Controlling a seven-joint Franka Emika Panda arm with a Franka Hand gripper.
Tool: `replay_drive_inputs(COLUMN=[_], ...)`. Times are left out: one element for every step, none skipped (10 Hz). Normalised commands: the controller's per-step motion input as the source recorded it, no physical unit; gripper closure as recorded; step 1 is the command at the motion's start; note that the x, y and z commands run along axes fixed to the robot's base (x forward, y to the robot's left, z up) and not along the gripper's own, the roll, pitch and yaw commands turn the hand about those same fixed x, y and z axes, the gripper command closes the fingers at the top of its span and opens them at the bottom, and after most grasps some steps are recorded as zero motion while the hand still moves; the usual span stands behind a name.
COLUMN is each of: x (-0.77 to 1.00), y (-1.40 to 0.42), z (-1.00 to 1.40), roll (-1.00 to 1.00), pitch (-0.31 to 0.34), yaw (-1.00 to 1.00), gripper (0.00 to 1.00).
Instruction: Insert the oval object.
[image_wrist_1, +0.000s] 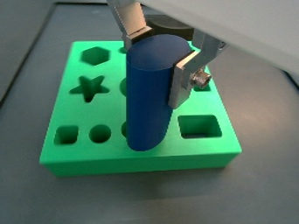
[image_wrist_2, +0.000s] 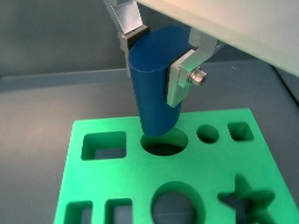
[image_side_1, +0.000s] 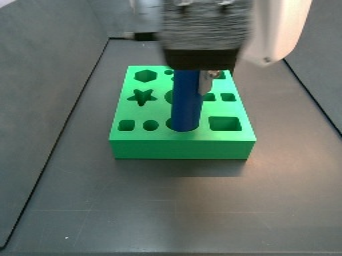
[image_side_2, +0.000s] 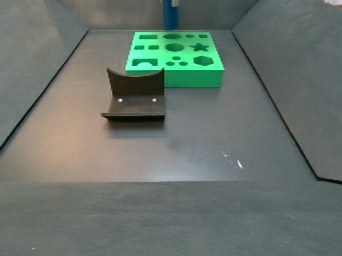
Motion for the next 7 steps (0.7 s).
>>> replay_drive_inputs(x=[0.0, 0.0, 0.29, 0.32, 0.31, 0.12, 0.03], y=[0.0, 0.0, 0.19, 0.17, 0.01, 0.0, 0.0], z=[-0.03, -0.04, -0.25, -0.36, -0.48, -0.43, -0.35], roll=[0.13, 0.13, 0.21, 0.2, 0.1, 0.0, 0.0], pitch=[0.07, 0.077, 0.05, 0.006, 0.0, 0.0, 0.0], yaw=[-0.92, -0.91, -0.65, -0.71, -0.77, -0.76, -0.73], gripper=[1.0, 1.0, 1.0, 1.0, 1.0, 1.0, 1.0])
